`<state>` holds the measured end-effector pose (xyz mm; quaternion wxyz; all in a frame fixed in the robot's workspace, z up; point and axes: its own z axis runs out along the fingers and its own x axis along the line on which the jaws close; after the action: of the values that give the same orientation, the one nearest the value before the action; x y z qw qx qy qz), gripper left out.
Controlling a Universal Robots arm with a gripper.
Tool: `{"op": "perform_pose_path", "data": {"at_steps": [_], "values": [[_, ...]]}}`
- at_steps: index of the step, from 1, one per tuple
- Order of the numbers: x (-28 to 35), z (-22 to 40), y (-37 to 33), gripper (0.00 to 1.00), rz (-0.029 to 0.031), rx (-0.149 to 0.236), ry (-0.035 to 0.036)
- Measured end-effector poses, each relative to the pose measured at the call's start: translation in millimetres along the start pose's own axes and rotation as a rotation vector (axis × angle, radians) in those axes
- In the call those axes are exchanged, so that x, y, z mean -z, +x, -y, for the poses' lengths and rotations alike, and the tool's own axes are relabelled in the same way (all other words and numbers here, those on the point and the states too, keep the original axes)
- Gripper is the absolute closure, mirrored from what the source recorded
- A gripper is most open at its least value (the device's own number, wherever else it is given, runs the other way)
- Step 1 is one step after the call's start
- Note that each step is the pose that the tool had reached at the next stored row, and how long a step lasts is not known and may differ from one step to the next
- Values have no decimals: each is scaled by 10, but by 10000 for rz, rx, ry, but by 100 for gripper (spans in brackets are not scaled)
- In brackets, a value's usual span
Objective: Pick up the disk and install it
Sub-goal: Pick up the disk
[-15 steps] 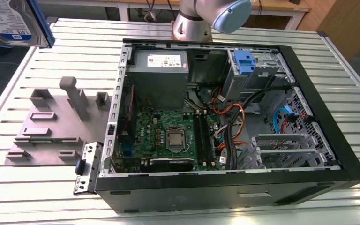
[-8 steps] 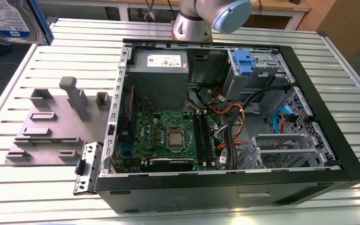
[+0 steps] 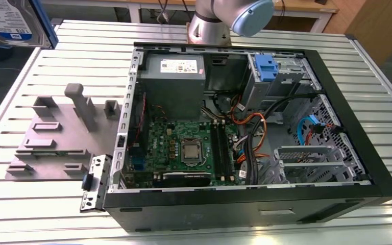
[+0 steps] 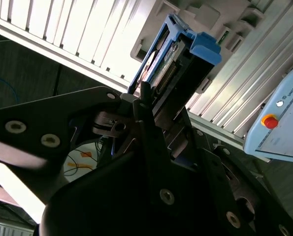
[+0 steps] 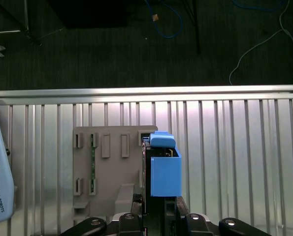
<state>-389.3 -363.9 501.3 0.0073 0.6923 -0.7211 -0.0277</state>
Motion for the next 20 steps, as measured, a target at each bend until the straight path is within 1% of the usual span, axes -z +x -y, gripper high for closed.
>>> {"op": "perform_pose_path", "data": {"at_steps": [4, 11, 20], "values": [[1, 20, 0, 65, 0, 1, 1], [4, 81, -3, 65, 0, 0, 0], [5, 91, -4, 65, 0, 1, 0]]}}
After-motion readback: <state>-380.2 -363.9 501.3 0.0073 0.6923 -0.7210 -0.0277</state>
